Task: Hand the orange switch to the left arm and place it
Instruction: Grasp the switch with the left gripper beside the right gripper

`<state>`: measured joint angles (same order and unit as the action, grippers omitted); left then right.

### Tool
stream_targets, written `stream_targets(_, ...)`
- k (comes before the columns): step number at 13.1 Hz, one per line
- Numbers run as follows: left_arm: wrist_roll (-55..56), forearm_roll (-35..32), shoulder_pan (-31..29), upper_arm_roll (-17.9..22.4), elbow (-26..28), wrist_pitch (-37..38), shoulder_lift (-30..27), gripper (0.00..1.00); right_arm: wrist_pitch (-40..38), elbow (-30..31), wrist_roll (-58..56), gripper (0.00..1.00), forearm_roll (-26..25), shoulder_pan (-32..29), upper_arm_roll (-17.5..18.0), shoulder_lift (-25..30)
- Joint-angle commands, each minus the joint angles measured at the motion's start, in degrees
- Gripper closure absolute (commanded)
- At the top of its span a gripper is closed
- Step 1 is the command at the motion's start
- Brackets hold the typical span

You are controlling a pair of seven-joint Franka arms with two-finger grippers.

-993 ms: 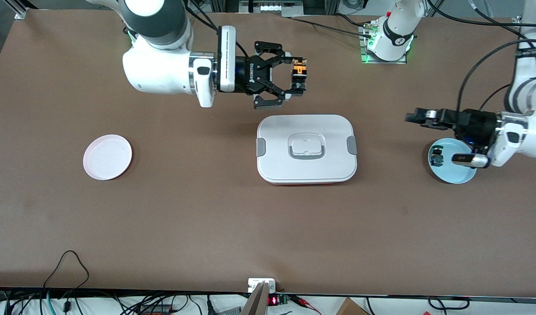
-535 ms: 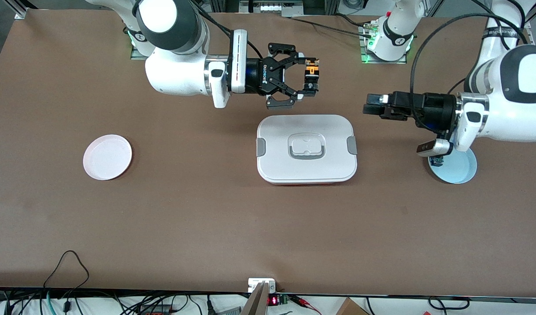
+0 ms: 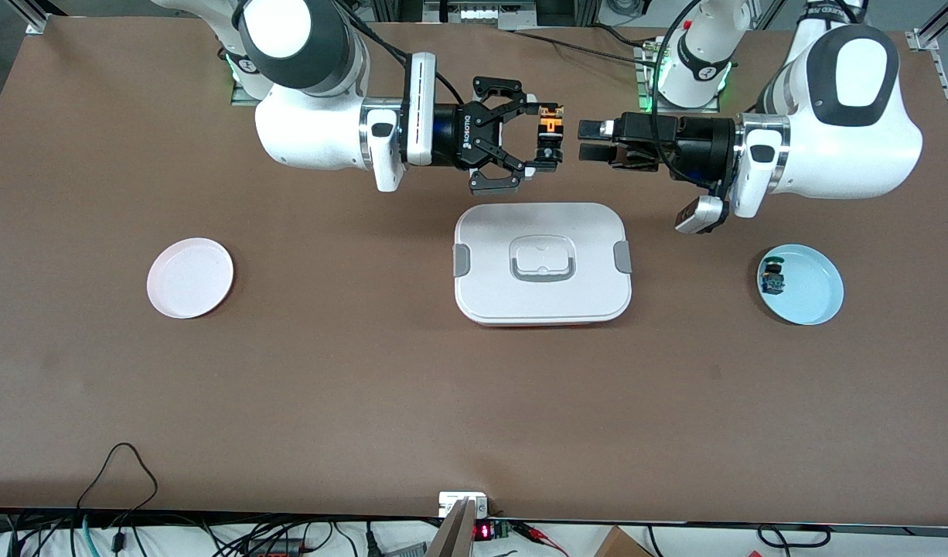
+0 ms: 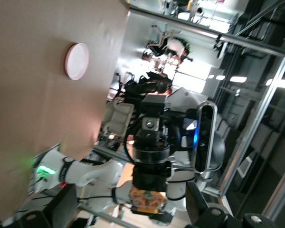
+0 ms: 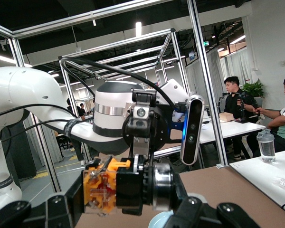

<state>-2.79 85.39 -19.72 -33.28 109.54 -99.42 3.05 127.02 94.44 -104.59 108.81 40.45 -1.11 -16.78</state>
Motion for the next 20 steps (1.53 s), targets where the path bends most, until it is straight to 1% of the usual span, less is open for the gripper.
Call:
stream_targets(1,-0.28,4.79,-1.02,-1.52,3.22,-2.18,-3.75,0.00,0.60,-0.75,-1.14,0.92,0.97,0.95,-0.30,-0.19)
stream_targets(4,-0.28,5.14,-1.02,-3.45,3.13,-4.90,-3.84,0.00,0.60,-0.75,-1.06,0.92,0.97,1.04,-0.30,-0.19)
stream_targets(6,-0.28,5.14,-1.02,-3.55,3.13,-5.17,-3.84,0.00,0.69,-0.75,-1.05,0.92,0.88,1.04,-0.30,-0.19)
stream_targets(7,-0.11,5.14,-1.02,-3.55,3.22,-4.91,-3.84,0.06,0.69,-0.66,-1.05,0.92,0.88,1.30,-0.30,-0.19)
stream_targets(8,0.24,5.14,-1.02,-3.64,3.22,-4.82,-3.84,0.08,0.69,-0.66,-1.05,0.92,0.88,1.56,-0.30,-0.10)
stream_targets(10,0.33,5.14,-1.02,-3.81,3.22,-4.82,-3.84,0.14,1.47,-0.66,-1.05,0.92,0.88,1.65,-0.30,-0.10)
stream_targets(11,0.42,5.14,-0.93,-3.81,3.22,-4.82,-3.84,0.20,1.57,-0.66,-1.05,0.92,0.88,1.74,-0.30,-0.10)
stream_targets(13,0.42,5.14,-1.02,-3.90,3.22,-4.73,-3.93,0.48,1.57,-0.57,-1.14,0.92,0.79,1.74,-0.30,-0.10)
stream_targets(14,0.42,5.14,-1.02,-3.81,3.22,-4.64,-4.19,0.68,1.57,-0.57,-1.14,0.92,0.35,1.74,-0.30,-0.10)
stream_targets(15,-0.10,5.05,-1.11,-3.81,3.22,-4.29,-4.19,0.75,1.57,-0.49,-1.14,0.92,0.09,1.74,-0.30,-0.10)
stream_targets(17,-0.02,4.97,-1.37,-3.73,3.13,-3.41,-4.19,0.99,1.57,-0.31,-1.14,0.92,0.09,1.74,-0.30,-0.10)
stream_targets(19,0.07,4.97,-1.37,-3.73,3.05,-3.41,-4.19,1.00,1.57,-0.22,-1.14,0.91,-0.09,2.09,-0.30,-0.01)
stream_targets(20,-0.02,4.97,-1.46,-3.64,2.96,-3.41,-4.19,1.00,1.57,0.21,0.16,0.54,0.00,2.00,-0.30,0.43)
